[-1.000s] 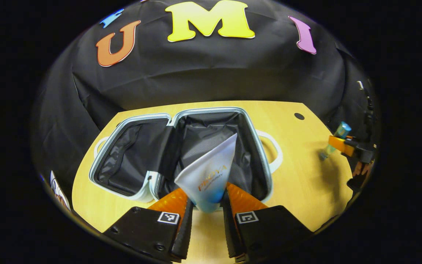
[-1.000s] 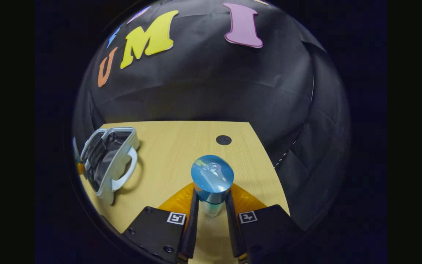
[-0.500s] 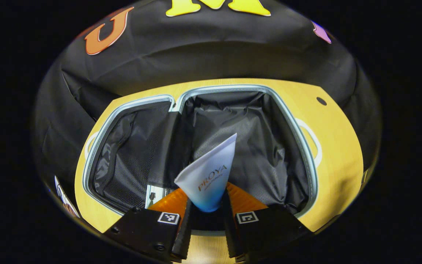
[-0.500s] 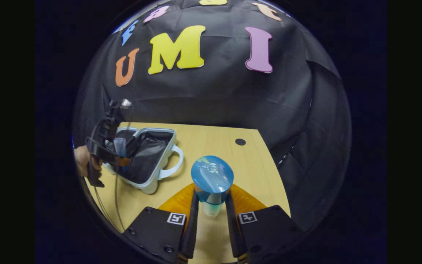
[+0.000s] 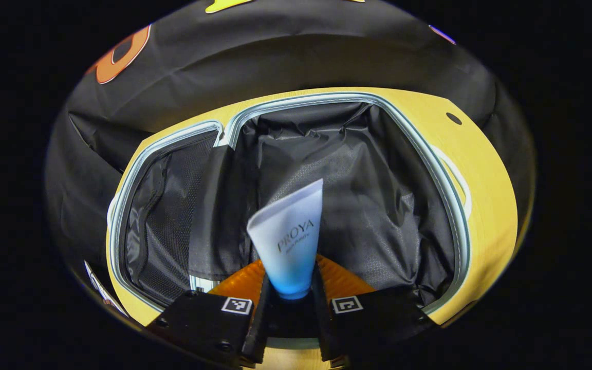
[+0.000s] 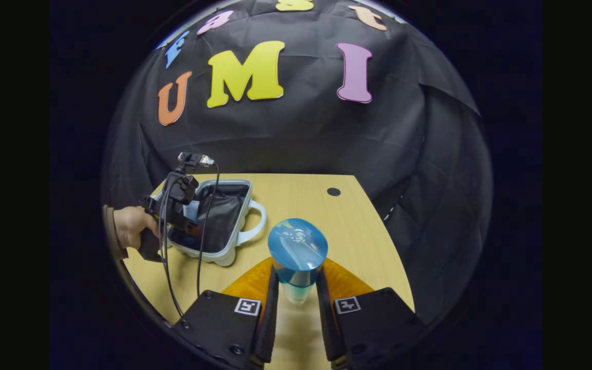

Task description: First open the suitcase, pack the skin care products into it, and then close the suitcase.

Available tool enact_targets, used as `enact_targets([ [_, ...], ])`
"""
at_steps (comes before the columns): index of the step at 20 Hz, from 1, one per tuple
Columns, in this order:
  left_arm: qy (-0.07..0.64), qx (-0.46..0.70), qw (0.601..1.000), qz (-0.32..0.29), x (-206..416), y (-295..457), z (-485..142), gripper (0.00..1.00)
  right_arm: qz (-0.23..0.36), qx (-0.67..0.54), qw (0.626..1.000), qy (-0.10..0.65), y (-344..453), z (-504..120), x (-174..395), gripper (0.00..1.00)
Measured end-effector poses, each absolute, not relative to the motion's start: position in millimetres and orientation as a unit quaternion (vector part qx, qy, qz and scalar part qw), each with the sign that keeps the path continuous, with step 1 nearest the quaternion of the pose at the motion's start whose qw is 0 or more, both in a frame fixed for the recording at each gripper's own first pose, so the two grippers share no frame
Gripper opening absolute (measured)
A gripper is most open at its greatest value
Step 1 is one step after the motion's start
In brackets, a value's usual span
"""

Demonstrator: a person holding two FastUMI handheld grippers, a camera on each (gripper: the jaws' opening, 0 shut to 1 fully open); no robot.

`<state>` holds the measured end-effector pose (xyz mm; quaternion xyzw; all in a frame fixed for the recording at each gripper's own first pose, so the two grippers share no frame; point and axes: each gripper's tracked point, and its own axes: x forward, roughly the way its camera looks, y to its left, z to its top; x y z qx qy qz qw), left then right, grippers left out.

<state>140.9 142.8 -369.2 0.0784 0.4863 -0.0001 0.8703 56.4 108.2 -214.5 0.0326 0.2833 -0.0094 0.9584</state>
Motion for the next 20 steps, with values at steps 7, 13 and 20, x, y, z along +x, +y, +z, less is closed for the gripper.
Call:
enact_targets([
  [7, 0.489, 0.067, 0.87, -0.007, 146.6, 143.5, -378.7, 0.4, 0.0, 0.031, 0.956, 0.293, 129.2, -209.7, 59.4, 0.35],
  [13, 0.447, 0.045, 0.893, -0.021, 147.2, 133.2, -353.7, 0.64, 0.037, 0.038, 0.959, 0.277, 167.6, -184.7, 90.8, 0.35],
  [20, 0.33, 0.016, 0.944, -0.026, 116.4, 144.3, -279.0, 0.8, 0.083, 0.016, 0.966, 0.246, 227.0, -158.6, 163.7, 0.35],
])
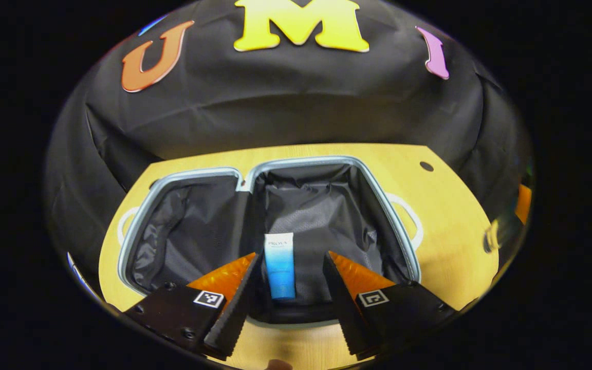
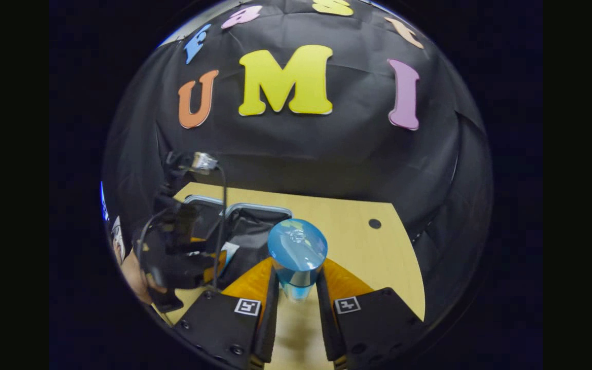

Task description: First open the suitcase, pack the skin care products into it, and then close the suitcase.

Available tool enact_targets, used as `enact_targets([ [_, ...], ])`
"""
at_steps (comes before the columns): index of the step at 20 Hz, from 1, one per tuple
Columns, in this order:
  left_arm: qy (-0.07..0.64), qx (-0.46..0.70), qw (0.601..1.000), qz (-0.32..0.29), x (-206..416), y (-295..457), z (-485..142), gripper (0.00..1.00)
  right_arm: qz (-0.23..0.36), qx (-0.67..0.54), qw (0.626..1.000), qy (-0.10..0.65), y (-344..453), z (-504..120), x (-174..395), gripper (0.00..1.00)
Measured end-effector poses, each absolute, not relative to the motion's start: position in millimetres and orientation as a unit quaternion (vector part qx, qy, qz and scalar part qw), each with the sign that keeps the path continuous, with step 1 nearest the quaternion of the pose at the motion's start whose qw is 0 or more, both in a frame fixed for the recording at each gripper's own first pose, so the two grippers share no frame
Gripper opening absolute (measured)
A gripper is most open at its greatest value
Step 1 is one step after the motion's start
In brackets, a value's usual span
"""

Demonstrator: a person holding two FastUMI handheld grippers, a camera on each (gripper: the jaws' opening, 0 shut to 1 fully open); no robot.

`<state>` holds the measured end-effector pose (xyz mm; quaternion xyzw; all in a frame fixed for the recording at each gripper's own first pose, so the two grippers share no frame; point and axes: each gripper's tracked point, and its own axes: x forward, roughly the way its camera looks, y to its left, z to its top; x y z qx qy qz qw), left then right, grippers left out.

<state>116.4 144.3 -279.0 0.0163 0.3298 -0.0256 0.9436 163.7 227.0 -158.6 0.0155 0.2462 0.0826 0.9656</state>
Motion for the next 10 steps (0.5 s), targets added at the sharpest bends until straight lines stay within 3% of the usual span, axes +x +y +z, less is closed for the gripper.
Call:
enact_targets([
  [3, 0.305, 0.014, 0.952, -0.006, 88.1, 177.3, -268.2, 0.86, 0.099, 0.022, 0.961, 0.259, 260.5, -171.1, 189.0, 0.35],
  [10, 0.245, 0.0, 0.969, 0.023, 33.6, 243.7, -250.2, 0.86, 0.13, 0.018, 0.933, 0.334, 337.8, -247.1, 208.6, 0.35],
])
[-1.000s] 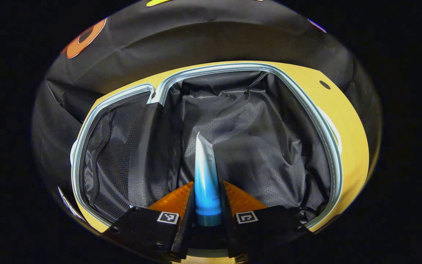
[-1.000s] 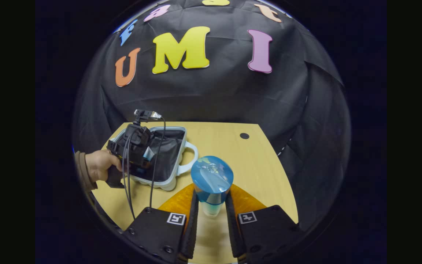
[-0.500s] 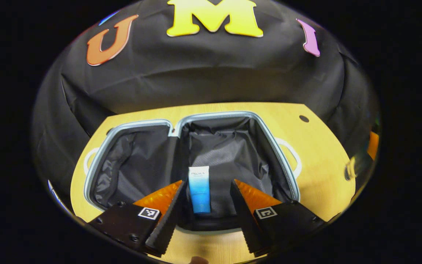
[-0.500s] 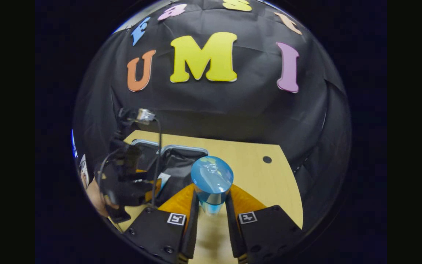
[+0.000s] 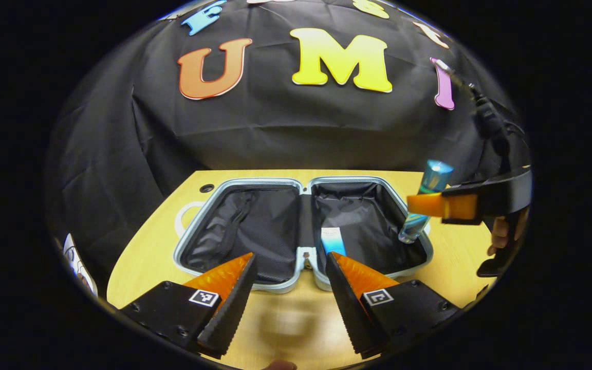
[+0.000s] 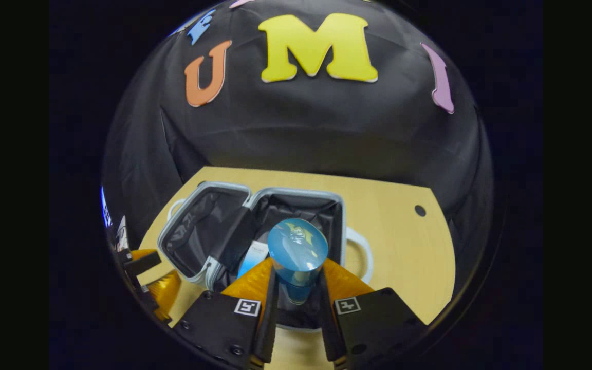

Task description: First open the suitcase, pack the skin care products into it, and then close the suitcase.

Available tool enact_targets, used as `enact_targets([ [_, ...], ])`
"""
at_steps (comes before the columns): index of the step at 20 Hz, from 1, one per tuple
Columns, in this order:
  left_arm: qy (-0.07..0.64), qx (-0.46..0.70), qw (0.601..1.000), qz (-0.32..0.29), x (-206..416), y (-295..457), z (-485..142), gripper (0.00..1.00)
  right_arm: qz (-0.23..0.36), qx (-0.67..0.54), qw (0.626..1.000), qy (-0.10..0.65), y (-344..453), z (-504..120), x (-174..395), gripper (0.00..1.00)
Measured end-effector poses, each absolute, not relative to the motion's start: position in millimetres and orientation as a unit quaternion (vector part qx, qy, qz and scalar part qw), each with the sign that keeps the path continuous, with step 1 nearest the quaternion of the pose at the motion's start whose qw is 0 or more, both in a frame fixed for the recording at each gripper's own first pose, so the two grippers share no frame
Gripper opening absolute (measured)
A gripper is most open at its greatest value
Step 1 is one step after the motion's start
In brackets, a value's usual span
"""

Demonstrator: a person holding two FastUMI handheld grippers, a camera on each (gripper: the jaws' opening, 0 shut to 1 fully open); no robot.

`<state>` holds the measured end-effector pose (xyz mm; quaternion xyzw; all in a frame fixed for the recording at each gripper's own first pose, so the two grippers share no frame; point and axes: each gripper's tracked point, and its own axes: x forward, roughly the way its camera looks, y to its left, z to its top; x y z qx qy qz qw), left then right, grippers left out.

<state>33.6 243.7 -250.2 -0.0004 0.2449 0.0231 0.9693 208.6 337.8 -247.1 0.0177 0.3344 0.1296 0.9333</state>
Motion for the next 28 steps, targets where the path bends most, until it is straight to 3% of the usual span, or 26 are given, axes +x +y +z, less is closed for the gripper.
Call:
enact_targets([
  [7, 0.227, 0.008, 0.973, 0.039, 14.0, 287.0, -247.5, 0.86, 0.111, 0.02, 0.901, 0.418, 356.8, -309.6, 212.4, 0.35],
  [17, 0.215, -0.006, 0.971, 0.107, 28.5, 368.0, -241.2, 0.86, 0.059, 0.046, 0.891, 0.447, 365.0, -333.1, 253.9, 0.35],
  [28, 0.174, -0.088, 0.968, 0.157, 62.9, 457.4, -244.4, 0.86, 0.018, 0.071, 0.862, 0.501, 366.0, -363.7, 249.1, 0.37],
])
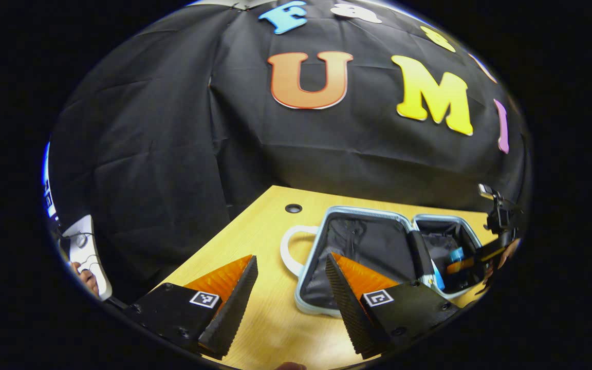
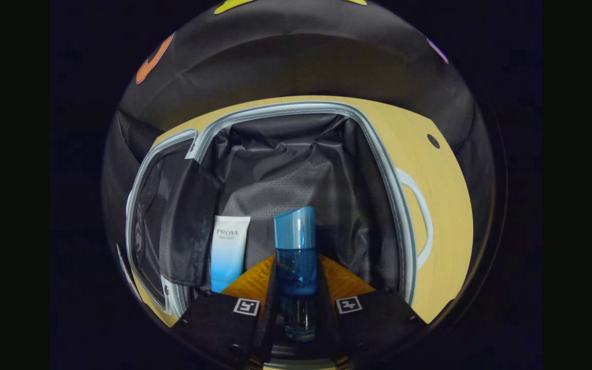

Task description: First open the suitcase, pack the skin care products into it, and then close the suitcase.

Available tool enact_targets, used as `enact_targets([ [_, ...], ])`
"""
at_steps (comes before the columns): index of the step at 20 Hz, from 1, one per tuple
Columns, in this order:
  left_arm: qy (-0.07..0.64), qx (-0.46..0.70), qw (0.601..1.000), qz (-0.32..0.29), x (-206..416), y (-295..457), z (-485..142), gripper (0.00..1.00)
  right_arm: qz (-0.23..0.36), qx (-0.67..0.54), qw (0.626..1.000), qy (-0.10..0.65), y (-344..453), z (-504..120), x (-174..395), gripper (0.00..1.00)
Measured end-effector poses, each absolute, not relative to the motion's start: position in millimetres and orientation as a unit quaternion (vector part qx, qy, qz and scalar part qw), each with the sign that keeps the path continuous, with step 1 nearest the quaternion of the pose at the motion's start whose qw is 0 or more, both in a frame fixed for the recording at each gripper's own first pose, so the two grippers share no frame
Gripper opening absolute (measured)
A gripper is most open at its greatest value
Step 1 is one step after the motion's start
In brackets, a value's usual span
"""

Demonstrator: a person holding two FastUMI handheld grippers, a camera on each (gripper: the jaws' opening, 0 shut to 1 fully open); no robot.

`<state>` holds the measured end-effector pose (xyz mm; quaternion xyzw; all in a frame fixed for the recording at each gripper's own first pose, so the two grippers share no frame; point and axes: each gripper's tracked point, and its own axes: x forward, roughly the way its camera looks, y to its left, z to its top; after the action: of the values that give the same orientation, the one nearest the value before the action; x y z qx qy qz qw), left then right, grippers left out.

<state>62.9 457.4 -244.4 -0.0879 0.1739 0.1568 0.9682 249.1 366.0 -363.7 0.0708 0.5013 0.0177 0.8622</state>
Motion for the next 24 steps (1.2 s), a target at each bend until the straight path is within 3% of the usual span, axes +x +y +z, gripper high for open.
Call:
enact_targets([
  [6, 0.164, -0.208, 0.953, 0.145, 103.5, 477.1, -277.1, 0.89, 0.025, 0.069, 0.861, 0.503, 371.6, -360.9, 248.8, 0.41],
  [10, 0.188, -0.238, 0.941, 0.151, 109.6, 480.7, -304.0, 0.89, 0.077, 0.096, 0.891, 0.438, 386.3, -308.9, 251.6, 0.82],
  [15, 0.186, -0.3, 0.928, 0.121, 120.7, 475.1, -317.6, 0.89, 0.155, 0.057, 0.924, 0.346, 382.7, -210.7, 210.0, 0.8],
  [17, 0.169, -0.375, 0.906, 0.098, 128.6, 470.5, -317.0, 0.89, 0.17, 0.03, 0.936, 0.308, 362.8, -170.5, 191.5, 0.79],
  [19, 0.136, -0.455, 0.877, 0.074, 142.8, 467.5, -308.1, 0.89, 0.172, 0.019, 0.943, 0.283, 340.1, -137.7, 170.8, 0.83],
  [22, 0.126, -0.505, 0.851, 0.066, 148.6, 472.1, -316.3, 0.87, 0.156, 0.029, 0.951, 0.267, 311.1, -100.6, 142.6, 0.79],
  [24, 0.115, -0.525, 0.841, 0.069, 152.8, 479.7, -316.7, 0.8, 0.148, 0.034, 0.954, 0.257, 296.3, -82.4, 128.2, 0.82],
])
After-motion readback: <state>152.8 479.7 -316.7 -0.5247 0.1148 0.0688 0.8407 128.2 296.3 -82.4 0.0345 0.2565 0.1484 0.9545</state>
